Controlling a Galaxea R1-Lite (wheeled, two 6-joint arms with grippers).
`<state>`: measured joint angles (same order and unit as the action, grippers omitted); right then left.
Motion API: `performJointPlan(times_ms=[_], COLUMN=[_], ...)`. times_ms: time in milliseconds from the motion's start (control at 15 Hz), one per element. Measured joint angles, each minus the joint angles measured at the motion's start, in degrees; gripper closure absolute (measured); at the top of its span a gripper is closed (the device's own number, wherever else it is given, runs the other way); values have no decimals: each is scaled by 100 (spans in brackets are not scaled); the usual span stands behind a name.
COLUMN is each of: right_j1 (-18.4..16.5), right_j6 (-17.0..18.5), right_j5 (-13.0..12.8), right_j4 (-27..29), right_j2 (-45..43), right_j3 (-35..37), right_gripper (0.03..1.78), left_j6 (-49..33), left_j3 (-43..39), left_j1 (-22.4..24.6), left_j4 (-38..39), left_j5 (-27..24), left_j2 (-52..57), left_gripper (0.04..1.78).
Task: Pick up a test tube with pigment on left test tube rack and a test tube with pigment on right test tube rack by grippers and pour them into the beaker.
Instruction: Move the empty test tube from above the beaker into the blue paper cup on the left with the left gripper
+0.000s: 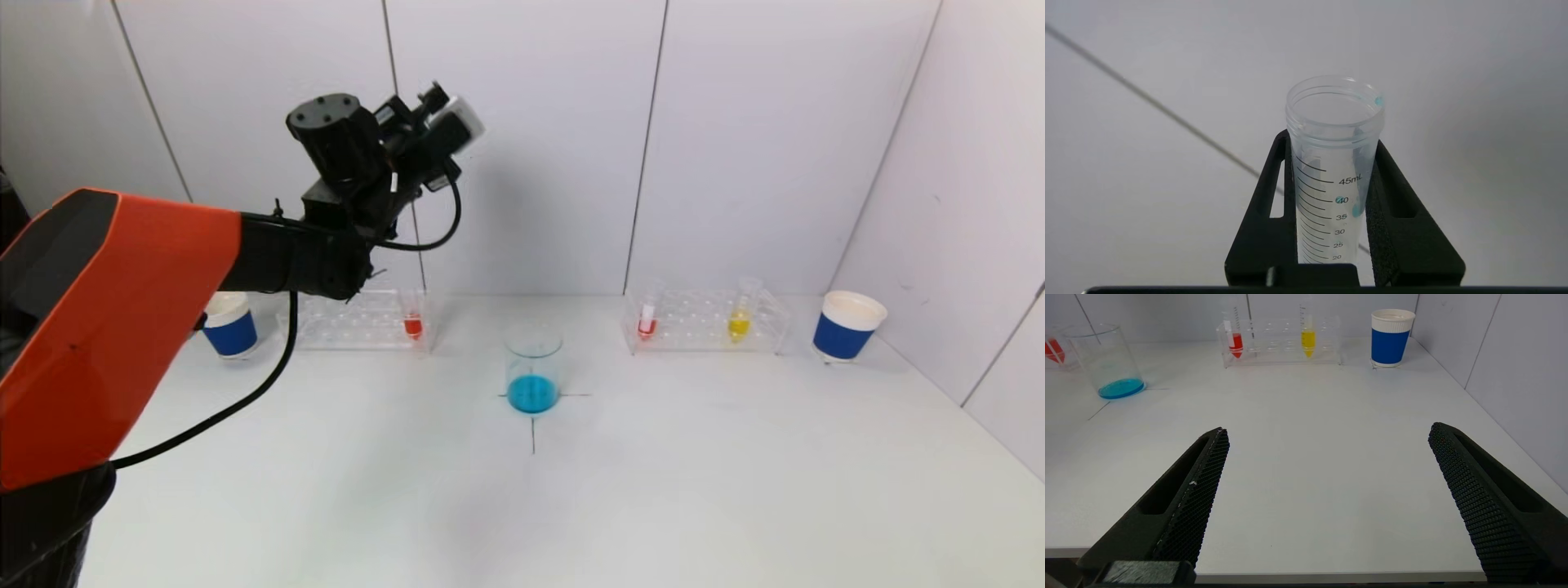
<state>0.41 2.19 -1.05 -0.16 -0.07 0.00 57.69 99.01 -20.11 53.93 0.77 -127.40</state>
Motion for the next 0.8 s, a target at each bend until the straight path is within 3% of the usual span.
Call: performJointPlan(times_ms=[267,400,533,800], right_j1=[0,0,0,0], right_j6=[0,0,0,1], right_j5=[0,1,1,0], right_j4=[2,0,0,0], right_j2=[0,0,0,0], right_j3=[0,0,0,0], right_gripper=[4,4,4,4], left_j6=[-800,-1218,-1673,-2533], left_j3=[471,551,562,140], left_j1=[271,651,1061,1924], left_j4=[-49,-49,-66,-254], left_j5=[2395,3156,3556,3605], left_j2=[485,718,867,987], left_gripper=[133,133,133,133])
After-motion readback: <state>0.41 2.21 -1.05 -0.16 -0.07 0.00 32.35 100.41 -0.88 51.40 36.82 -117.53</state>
